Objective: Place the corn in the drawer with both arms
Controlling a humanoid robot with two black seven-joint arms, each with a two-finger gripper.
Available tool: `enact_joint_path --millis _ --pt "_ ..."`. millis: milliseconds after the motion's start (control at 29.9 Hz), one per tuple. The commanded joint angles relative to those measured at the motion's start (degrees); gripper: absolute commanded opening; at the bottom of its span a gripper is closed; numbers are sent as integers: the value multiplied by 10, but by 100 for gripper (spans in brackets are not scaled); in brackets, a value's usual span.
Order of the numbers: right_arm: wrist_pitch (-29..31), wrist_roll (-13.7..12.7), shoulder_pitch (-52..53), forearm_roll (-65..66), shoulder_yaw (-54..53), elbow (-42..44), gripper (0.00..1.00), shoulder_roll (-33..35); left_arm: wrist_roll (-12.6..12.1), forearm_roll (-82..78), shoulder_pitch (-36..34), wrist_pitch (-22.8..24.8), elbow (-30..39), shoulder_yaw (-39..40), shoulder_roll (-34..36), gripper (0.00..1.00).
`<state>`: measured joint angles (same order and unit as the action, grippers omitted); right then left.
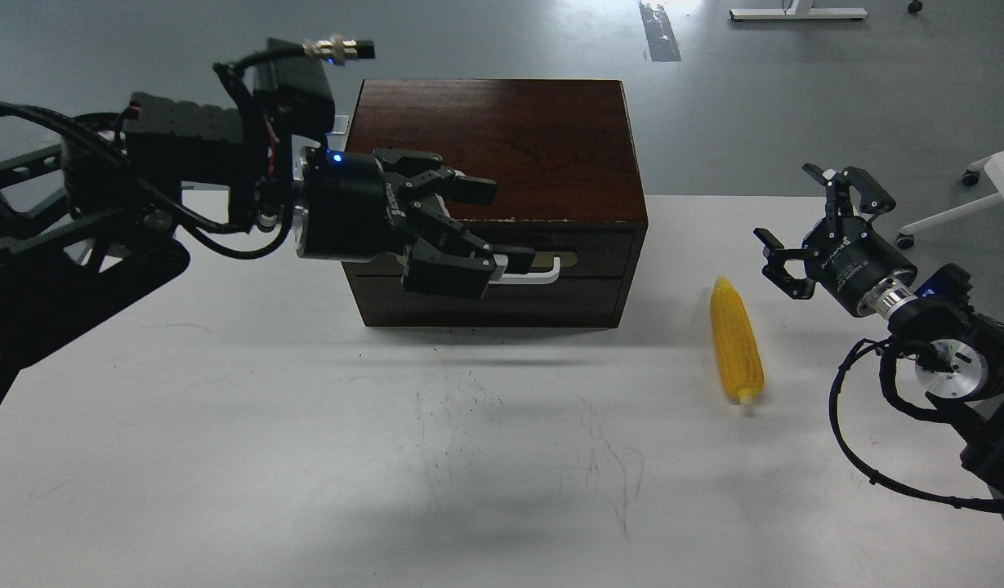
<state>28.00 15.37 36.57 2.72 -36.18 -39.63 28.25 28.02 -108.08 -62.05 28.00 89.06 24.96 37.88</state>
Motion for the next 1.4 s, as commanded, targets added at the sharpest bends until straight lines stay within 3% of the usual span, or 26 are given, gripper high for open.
enact_joint_path --millis 0,201,702,1370 --pt "0 2 0 0 -4 0 100 0 0 -83 -4 0 -25 -30 -28 99" --pt "0 2 -1 0 -6 0 100 0 0 -169 -25 0 -70 -57 -63 99" --pt "0 2 -2 0 -7 0 100 0 0 -169 -55 0 -111 -107 -123 99" --pt "0 2 -1 0 -7 0 100 1 0 -169 -73 0 -162 -150 -146 99"
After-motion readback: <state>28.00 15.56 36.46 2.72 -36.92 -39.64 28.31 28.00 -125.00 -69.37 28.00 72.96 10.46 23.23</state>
